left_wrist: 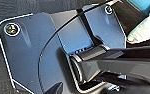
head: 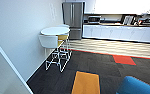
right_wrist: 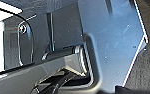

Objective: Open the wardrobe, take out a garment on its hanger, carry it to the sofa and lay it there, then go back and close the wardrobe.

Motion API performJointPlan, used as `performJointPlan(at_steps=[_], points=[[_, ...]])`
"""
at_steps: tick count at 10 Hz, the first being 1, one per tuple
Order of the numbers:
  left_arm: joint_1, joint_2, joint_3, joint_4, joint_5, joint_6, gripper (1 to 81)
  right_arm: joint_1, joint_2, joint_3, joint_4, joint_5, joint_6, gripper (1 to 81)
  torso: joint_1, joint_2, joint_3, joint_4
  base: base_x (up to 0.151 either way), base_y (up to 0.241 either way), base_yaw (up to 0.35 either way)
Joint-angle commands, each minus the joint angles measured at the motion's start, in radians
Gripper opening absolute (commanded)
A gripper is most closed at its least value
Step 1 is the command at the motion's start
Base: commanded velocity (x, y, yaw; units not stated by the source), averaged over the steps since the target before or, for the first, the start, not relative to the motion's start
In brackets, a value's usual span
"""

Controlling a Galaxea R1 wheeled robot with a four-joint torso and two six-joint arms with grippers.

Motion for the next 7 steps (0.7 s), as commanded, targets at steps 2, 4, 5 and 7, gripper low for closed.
performJointPlan(at_steps=[2, 4, 5, 7], points=[[-0.032, 0.002, 0.008, 0.008, 0.037, 0.006, 81.1, 0.021, 0.008, 0.007, -0.007, -0.054, -0.005, 81.1, 0.000, 0.000, 0.000, 0.000, 0.000, 0.000, 0.300], [-0.032, 0.002, 0.008, 0.008, 0.037, 0.007, 81.1, 0.021, 0.008, 0.007, -0.007, -0.054, -0.005, 81.1, 0.000, 0.000, 0.000, 0.000, 0.000, 0.000, 0.300], [-0.032, 0.002, 0.008, 0.010, 0.038, 0.007, 81.1, 0.021, 0.008, 0.007, -0.007, -0.054, -0.005, 81.1, 0.000, 0.000, 0.000, 0.000, 0.000, 0.000, 0.300], [-0.032, 0.002, 0.008, 0.008, 0.038, 0.007, 81.1, 0.024, 0.008, 0.007, -0.009, -0.056, -0.005, 81.1, 0.000, 0.000, 0.000, 0.000, 0.000, 0.000, 0.300]])
